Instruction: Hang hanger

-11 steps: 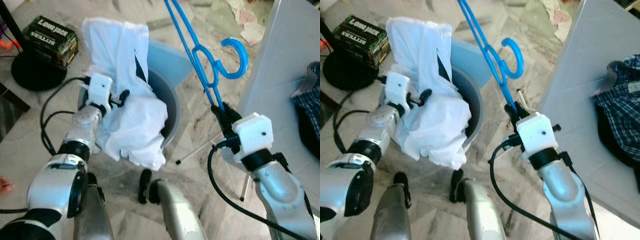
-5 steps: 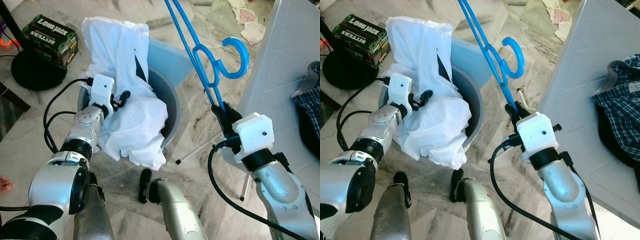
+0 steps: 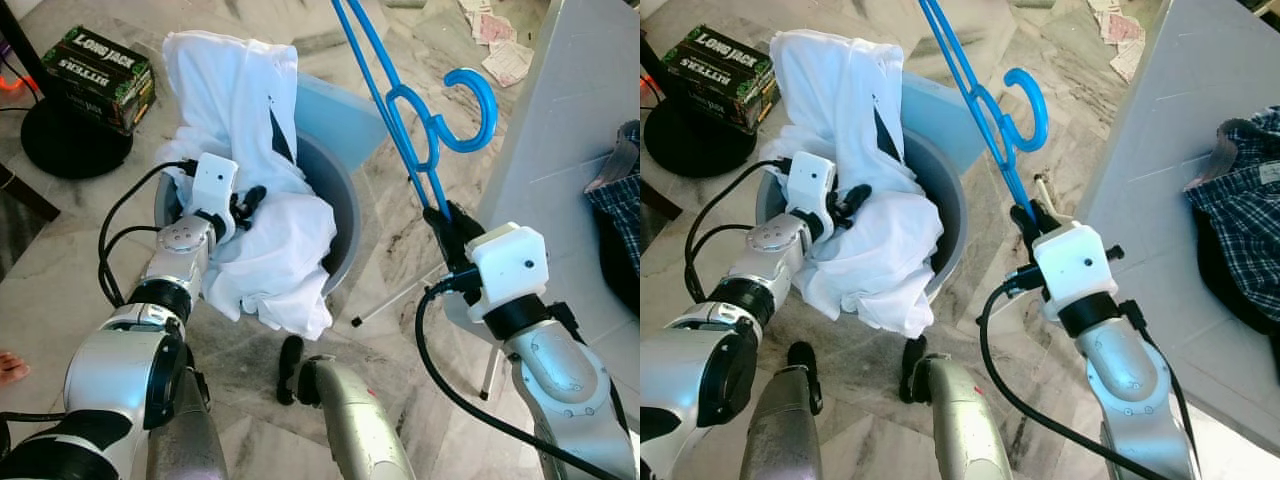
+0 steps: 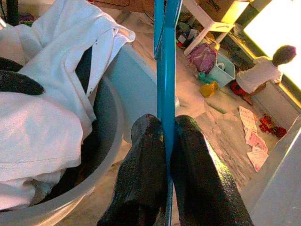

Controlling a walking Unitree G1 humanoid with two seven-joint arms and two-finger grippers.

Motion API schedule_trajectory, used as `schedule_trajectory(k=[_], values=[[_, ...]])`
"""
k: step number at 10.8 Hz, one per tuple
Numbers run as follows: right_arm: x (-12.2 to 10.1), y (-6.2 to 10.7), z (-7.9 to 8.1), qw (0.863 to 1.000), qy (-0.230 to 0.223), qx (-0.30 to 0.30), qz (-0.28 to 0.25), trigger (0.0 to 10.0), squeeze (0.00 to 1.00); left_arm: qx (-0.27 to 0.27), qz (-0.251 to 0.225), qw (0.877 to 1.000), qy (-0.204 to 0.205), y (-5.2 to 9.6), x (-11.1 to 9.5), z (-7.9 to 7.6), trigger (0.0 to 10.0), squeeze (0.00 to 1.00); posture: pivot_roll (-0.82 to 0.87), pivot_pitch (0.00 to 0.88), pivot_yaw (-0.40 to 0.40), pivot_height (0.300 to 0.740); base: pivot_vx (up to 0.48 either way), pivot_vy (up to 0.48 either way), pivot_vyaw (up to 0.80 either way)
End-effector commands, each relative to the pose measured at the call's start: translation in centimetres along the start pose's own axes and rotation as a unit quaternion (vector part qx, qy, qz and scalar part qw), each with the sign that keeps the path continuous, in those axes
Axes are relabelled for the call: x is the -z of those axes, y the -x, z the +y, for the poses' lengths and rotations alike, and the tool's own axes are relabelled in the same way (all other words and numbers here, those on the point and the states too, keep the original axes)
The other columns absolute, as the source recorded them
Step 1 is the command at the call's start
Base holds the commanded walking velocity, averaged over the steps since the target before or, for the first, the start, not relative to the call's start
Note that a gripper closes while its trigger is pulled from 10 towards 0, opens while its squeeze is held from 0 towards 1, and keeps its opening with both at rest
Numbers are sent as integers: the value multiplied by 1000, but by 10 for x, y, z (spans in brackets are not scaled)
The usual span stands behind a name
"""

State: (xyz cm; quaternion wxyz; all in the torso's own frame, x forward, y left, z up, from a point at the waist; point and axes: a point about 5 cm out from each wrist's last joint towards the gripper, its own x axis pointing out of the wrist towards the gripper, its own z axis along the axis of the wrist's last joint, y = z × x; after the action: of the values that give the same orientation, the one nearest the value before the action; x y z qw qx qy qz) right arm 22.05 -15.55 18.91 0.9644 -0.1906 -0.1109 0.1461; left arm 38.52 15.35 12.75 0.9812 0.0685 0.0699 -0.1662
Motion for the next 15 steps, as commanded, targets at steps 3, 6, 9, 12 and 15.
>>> schedule_trajectory(k=[3,6,9,12,15], values=[[8,5,-7,999,11,18,26,10000,0,21,22,1000,6,0,11,-10,0,0,-242,470,-286,740,0,0,0],[9,5,-7,999,11,19,25,10000,0,21,21,1000,8,1,12,-9,0,0,-239,463,-282,740,0,0,0],[10,2,-6,999,10,19,23,10000,0,23,20,1000,6,2,13,-9,0,0,-231,452,-277,740,0,0,0],[12,-10,-4,1000,6,28,10,10000,0,6,-64,997,-42,1,-13,-4,0,0,-188,416,-248,740,0,0,0],[14,-25,2,999,-6,34,-8,10000,0,-12,-192,975,-112,5,-65,8,0,0,-117,382,-218,740,0,0,0]])
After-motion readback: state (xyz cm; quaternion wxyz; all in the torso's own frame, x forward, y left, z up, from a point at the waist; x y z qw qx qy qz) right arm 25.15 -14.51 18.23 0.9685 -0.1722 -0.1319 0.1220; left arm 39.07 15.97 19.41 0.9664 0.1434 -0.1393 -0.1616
